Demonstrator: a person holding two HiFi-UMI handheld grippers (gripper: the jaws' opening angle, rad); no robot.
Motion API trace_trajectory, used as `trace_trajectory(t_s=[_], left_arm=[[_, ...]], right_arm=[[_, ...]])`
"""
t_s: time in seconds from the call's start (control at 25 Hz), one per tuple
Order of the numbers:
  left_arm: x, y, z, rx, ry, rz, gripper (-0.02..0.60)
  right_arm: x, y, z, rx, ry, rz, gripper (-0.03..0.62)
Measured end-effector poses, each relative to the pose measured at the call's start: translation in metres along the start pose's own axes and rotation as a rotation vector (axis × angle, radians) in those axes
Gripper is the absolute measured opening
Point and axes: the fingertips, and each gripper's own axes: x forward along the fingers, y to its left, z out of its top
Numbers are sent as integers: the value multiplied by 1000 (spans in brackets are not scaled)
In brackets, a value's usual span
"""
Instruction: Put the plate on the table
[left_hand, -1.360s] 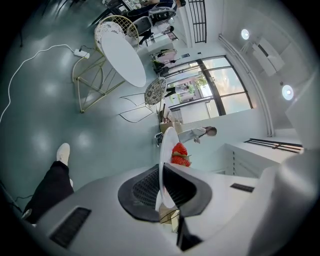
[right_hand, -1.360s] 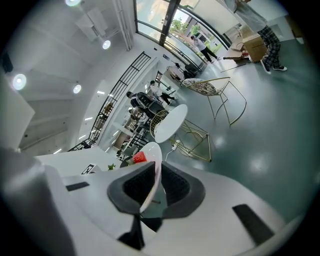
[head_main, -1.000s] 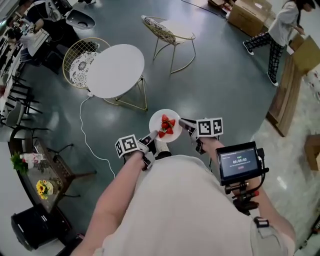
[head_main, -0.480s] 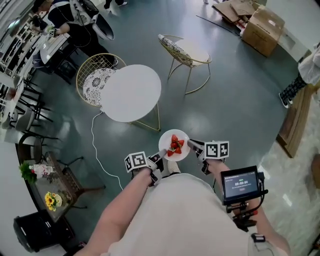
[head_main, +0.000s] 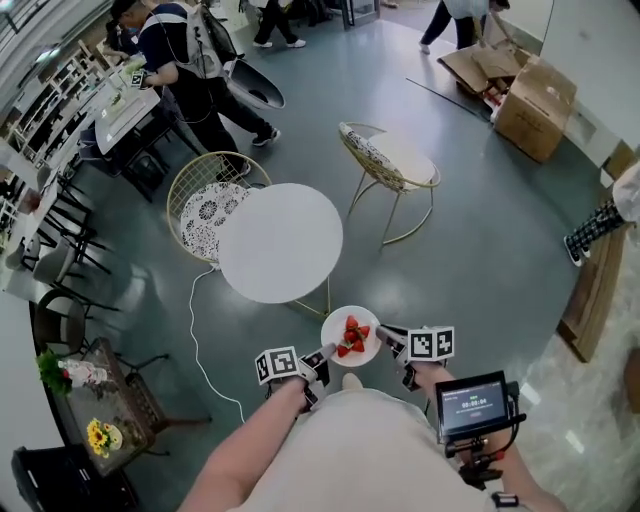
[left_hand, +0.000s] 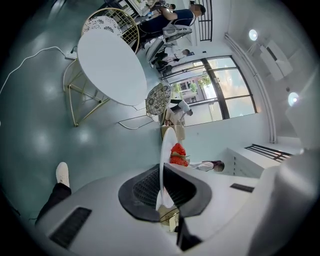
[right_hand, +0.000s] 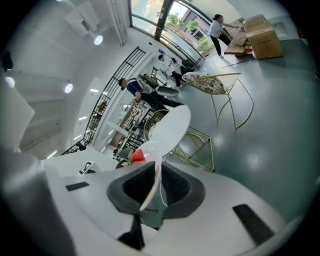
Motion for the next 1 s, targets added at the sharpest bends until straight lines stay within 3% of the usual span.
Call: trace_trajectory(t_s=[0.12, 0.24, 0.52, 0.72, 1.0], left_arm=[[-10, 8, 11, -19, -5, -8, 15], [-5, 7, 21, -28, -5, -65, 15], [8, -13, 53, -35, -34, -64, 14], [16, -15, 74, -55, -83, -82, 12], [39, -29, 135, -80, -180, -69, 12]], right_arm=[[17, 6, 0, -7, 10, -1, 43], [22, 7, 9, -27, 26, -19, 44], [33, 6, 55, -78, 67, -29, 44], [56, 5, 76, -118, 125, 27, 44], [95, -2, 142, -93, 174, 119, 44]])
